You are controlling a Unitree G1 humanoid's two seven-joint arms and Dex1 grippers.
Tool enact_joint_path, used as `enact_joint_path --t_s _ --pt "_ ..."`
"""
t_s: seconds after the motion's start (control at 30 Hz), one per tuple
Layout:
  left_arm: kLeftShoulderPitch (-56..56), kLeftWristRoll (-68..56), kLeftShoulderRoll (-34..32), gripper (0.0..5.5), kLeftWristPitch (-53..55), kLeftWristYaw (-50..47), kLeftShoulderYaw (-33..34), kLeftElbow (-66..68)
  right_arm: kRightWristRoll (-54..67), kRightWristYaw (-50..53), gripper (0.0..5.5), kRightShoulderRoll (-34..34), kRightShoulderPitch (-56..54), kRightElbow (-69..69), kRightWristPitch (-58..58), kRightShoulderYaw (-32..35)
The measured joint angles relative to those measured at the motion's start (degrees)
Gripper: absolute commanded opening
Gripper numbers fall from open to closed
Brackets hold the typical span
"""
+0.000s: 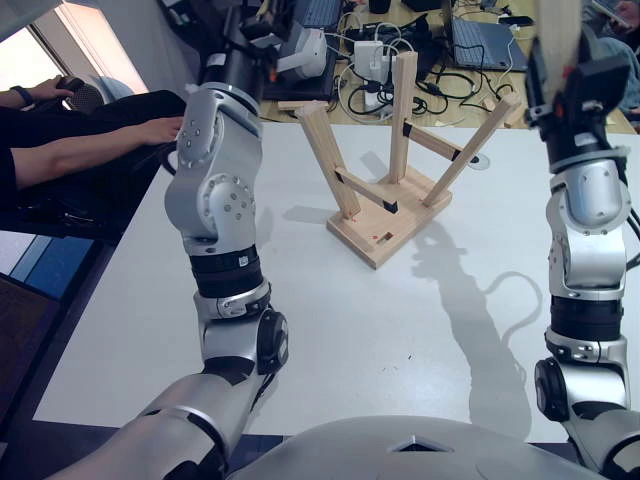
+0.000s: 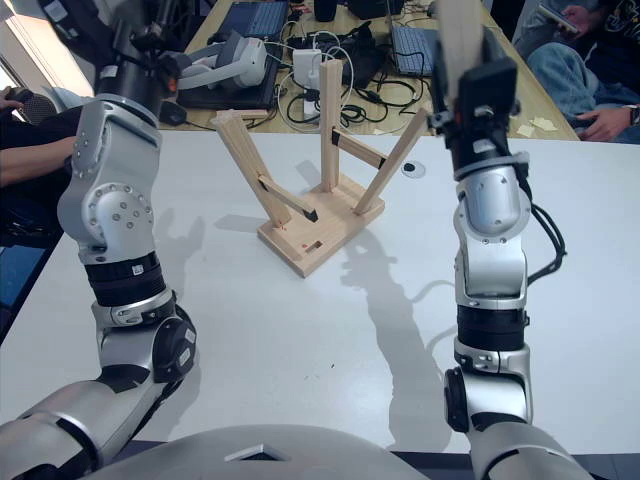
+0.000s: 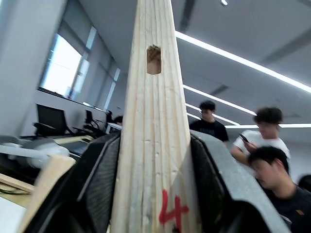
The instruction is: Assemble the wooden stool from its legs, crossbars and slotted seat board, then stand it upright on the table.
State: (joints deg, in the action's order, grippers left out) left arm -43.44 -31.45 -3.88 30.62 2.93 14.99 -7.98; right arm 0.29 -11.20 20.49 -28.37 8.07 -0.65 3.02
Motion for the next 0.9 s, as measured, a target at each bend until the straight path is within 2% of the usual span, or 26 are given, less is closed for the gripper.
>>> enact_joint_path --t_s 0.17,0.6,0.9 --pt "-0.51 -12.94 -0.06 4.2 8.39 5.28 -0.52 -5.44 5.05 -9.87 2.03 0.04 -5.79 0.96 1.19 -4.21" --pt "1.56 -21.57 -0.75 4.2 13.79 8.54 -5.82 -11.9 12.26 -17.33 2.03 -3.77 -6.42 7.54 -5.48 -9.33" --pt "3.64 -25.49 1.32 2.73 14.61 3.91 -5.3 -11.78 12.23 -18.02 2.03 -4.87 -5.77 9.46 -6.73 -10.65"
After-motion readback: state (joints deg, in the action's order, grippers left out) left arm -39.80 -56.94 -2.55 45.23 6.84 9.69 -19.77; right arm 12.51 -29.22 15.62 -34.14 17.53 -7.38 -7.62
